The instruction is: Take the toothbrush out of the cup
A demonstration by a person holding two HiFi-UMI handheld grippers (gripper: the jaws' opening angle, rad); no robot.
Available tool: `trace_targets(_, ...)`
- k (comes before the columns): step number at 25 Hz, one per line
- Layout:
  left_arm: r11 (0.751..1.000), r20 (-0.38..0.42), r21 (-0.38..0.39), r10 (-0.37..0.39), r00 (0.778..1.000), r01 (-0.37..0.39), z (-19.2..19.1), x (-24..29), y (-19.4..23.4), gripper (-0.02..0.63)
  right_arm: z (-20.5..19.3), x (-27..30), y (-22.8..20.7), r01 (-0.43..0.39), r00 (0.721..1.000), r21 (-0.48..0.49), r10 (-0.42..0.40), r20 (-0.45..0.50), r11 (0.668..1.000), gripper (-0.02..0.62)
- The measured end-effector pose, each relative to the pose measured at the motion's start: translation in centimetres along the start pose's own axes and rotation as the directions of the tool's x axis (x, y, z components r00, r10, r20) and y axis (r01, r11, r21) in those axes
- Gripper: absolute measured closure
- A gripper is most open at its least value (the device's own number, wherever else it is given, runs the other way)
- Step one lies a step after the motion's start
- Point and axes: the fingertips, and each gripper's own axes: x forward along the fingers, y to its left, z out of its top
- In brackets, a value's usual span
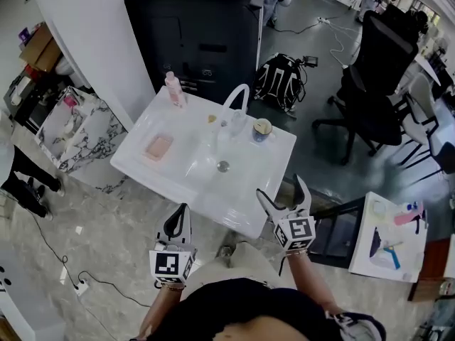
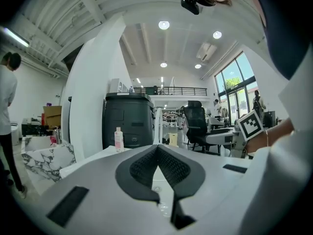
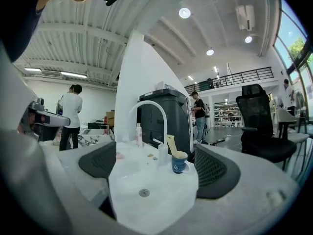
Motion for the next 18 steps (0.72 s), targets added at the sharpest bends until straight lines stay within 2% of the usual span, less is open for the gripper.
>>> trace_targets(5,0.998,-0.003,-0.015,0.058,0.998,-0.058,0.6,1.1,1.3,0.604,0.7,5.1,-2.9,-0.016,0.999,-0.032,0.015,-0.040,0.999,0.103)
trace_targets(9,0.995,0.024,-0.028,0.100,0.995,-0.100,1.9,1.5,1.5,0.604,0.2,10.4,-4.1,-0.089,0.993,-0.082,0.082,-0.083,0.993,0.111)
trace_targets(14,0.988,-0.013,-0.041,0.151,0.988,-0.152,0.9,0.8,1.8,0.604,-1.9,16.1,-4.3,-0.140,0.982,-0.154,0.118,-0.145,0.978,0.121)
trace_targets(18,0.973,-0.038,-0.056,0.222,0.974,-0.224,0.6,0.2,3.1,0.604,-3.3,19.1,-4.6,-0.164,0.974,-0.177,0.131,-0.184,0.970,0.123)
